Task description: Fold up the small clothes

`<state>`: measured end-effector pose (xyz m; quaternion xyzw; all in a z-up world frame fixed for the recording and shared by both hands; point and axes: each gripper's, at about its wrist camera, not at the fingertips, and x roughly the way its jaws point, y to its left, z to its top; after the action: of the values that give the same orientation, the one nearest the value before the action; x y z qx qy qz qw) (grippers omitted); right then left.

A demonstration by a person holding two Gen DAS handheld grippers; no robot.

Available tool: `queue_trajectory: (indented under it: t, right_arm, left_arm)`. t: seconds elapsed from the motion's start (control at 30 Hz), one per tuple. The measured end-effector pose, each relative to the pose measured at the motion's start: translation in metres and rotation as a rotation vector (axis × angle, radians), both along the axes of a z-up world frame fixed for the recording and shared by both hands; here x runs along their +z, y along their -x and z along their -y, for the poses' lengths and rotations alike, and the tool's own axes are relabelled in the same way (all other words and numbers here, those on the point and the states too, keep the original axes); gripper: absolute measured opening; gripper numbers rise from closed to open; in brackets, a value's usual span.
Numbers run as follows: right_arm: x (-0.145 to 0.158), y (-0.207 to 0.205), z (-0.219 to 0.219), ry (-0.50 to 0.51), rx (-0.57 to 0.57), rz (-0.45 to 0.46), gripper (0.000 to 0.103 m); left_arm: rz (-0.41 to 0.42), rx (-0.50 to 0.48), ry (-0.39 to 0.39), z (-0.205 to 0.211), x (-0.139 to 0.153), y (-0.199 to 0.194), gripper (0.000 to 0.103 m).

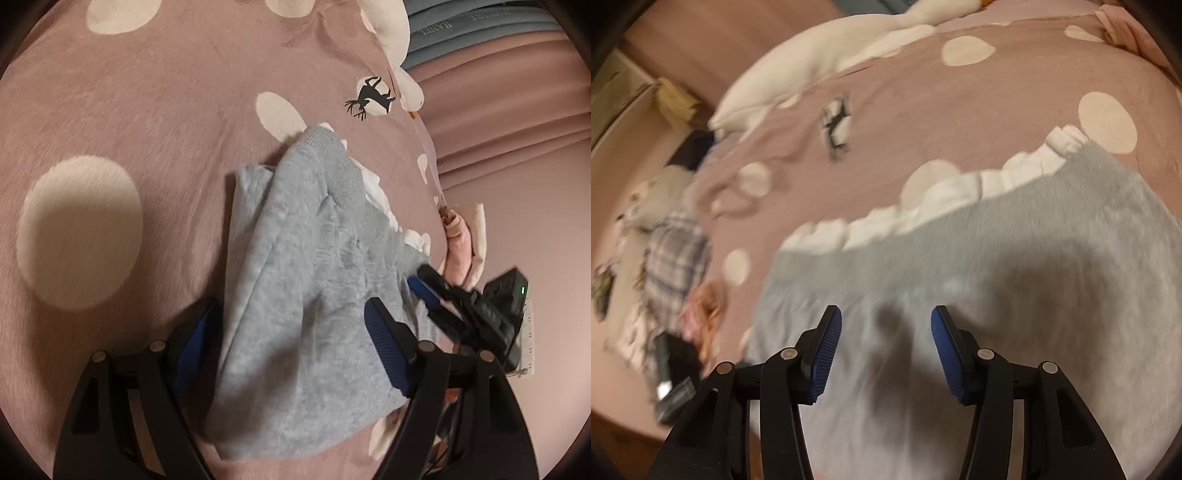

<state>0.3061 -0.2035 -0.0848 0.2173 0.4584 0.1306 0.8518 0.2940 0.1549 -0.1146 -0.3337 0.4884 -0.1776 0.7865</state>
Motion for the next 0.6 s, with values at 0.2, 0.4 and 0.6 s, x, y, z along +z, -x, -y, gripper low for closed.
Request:
queue_trajectory:
  t: [0.2, 0.4, 0.6]
  right_arm:
    - [-0.022, -0.02, -0.011, 0.112, -0.022, -0.086, 0.024]
    - [-0.005, -0.006, -0.023, 0.208, 0.019, -0.071, 0.022]
    - [0.026, 0.051, -0.04, 0.285, 0.137, 0.022, 0.022]
  left_arm:
    - [0.014, -0.016, -0.199, 0.014, 0.005, -0.002, 0.046]
    - [-0.015, 0.009, -0.202, 0.006, 0.0, -0.007, 0.037]
    - [-0.01, 0.011, -0.228, 0.011, 0.002, -0.006, 0.037]
